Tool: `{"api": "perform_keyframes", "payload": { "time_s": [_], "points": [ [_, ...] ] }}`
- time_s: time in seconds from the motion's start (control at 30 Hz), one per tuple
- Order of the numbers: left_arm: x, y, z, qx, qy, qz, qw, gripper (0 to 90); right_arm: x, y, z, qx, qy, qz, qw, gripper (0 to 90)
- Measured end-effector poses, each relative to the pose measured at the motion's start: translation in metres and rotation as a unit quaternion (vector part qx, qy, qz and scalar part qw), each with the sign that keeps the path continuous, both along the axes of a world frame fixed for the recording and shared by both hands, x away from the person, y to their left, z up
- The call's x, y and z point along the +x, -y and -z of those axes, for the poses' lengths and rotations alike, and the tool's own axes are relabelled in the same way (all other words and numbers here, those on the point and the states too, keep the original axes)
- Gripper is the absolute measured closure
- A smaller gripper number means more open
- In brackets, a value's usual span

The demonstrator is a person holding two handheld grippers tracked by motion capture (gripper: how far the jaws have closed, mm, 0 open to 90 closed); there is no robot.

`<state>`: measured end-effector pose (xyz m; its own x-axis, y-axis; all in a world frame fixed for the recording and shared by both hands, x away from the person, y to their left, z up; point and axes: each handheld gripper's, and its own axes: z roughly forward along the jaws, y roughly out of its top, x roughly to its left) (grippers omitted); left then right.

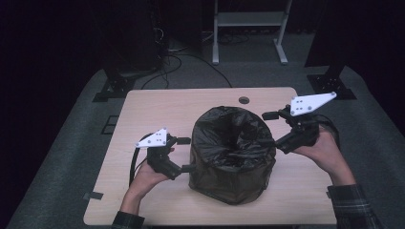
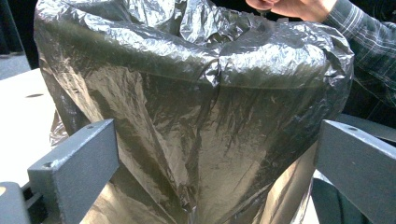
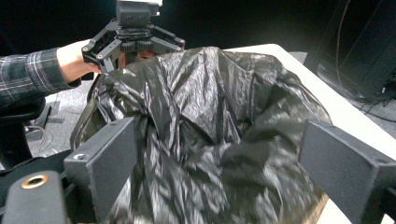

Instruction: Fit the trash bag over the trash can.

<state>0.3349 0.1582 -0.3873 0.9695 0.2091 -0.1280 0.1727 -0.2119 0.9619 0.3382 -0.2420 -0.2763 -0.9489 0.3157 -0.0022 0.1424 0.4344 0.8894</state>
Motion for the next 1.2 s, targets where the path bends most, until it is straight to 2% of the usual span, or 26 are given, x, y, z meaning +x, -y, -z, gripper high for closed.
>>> {"api": "perform_keyframes", "payload": {
  "time_s": [0.2,0.4,0.6,0.67,0.9,1.0,1.13,1.2],
  "points": [
    [0.0,0.003,0.0,0.003,-0.001,0.001,1.0,0.0,0.009,-0.024,-0.007,-0.019,0.002,-0.015,0.9997,10.5],
    [-0.001,0.005,0.0,0.005,0.001,0.004,1.0,0.0,0.016,-0.048,-0.007,-0.036,-0.001,-0.027,0.999,10.5],
    [-0.002,0.007,0.0,0.007,0.001,0.006,1.0,0.0,0.022,-0.072,-0.003,-0.066,-0.009,-0.039,0.997,10.5],
    [-0.002,0.008,0.0,0.008,0.0,0.007,0.9999,0.0,0.023,-0.076,-0.001,-0.086,-0.015,-0.037,0.9955,10.4],
    [-0.002,0.011,0.001,0.014,-0.001,0.011,0.9999,0.0,0.022,-0.074,0.007,-0.156,-0.034,-0.03,0.9866,10.4],
    [-0.001,0.012,0.002,0.016,-0.002,0.011,0.9998,0.0,0.023,-0.07,0.013,-0.189,-0.052,-0.029,0.9802,10.5],
    [-0.001,0.014,0.003,0.018,-0.003,0.012,0.9998,0.0,0.023,-0.07,0.02,-0.219,-0.062,-0.026,0.9733,10.6],
    [-0.001,0.015,0.003,0.018,-0.004,0.013,0.9997,0.0,0.024,-0.071,0.024,-0.239,-0.065,-0.024,0.9684,10.9]
  ]
}}
